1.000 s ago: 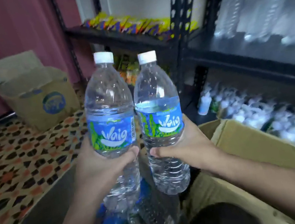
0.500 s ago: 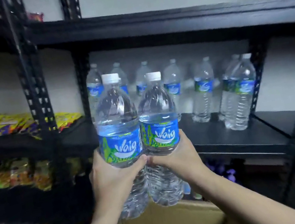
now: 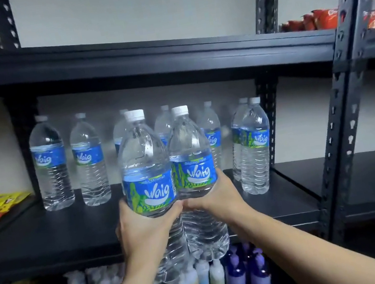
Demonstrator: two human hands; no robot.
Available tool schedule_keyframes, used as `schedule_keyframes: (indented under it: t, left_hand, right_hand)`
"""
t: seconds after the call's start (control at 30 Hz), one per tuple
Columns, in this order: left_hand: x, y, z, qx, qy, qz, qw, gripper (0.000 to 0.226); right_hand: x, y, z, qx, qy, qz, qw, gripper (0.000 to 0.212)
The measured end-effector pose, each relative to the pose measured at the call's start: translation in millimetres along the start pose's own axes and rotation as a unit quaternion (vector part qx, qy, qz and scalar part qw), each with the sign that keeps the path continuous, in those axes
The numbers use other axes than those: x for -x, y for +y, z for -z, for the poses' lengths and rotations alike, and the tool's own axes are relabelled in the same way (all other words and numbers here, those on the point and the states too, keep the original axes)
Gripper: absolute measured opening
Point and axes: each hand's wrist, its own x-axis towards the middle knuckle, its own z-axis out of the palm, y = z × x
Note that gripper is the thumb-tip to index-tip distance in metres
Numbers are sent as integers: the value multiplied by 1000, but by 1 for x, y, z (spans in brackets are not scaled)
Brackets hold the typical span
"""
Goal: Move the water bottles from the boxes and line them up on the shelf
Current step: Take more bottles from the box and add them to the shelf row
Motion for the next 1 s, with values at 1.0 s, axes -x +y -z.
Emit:
schedule_keyframes:
  t: [1.0]
  left_hand:
    - [-82,-30,-42,36,-21,-15,999,83]
  right_hand:
    - [-174,38,47,19,159,-1,987,81]
